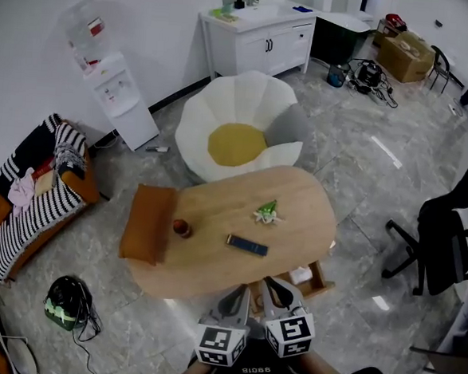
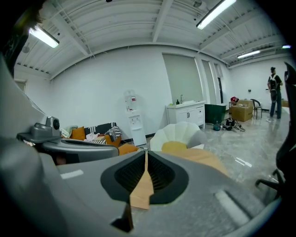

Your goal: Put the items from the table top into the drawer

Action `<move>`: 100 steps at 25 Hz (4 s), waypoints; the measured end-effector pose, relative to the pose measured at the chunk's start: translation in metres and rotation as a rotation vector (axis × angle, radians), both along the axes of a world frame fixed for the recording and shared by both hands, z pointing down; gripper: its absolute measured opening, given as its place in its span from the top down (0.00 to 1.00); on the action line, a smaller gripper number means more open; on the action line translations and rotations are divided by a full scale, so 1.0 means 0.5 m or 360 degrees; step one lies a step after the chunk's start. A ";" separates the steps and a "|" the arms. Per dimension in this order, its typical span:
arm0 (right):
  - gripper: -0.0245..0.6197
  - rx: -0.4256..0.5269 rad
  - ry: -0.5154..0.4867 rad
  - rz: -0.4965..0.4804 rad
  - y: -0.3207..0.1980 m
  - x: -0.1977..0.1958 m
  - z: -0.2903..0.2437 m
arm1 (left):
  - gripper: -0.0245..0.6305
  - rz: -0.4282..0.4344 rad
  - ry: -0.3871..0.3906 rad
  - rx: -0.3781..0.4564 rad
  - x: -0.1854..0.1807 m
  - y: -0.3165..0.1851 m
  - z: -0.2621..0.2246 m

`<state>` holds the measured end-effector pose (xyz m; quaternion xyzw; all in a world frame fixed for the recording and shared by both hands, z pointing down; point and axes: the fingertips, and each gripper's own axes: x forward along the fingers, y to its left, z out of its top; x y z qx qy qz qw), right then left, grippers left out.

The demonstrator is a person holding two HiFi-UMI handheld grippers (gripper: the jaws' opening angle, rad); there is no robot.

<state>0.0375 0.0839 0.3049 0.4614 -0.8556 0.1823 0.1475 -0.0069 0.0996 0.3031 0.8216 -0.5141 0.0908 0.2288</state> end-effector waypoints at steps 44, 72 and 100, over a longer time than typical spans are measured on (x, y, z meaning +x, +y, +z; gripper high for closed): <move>0.64 -0.0220 0.0139 -0.0049 -0.195 -0.103 0.141 | 0.94 0.0114 -0.0054 -0.0197 -0.117 -0.191 0.130; 0.59 -0.0328 0.0200 -0.0277 -0.283 -0.132 0.426 | 0.94 0.0110 -0.0116 -0.0385 -0.133 -0.280 0.434; 0.58 -0.0320 0.0507 -0.0623 -0.309 -0.119 0.688 | 0.94 0.0050 -0.0101 -0.0445 -0.127 -0.319 0.645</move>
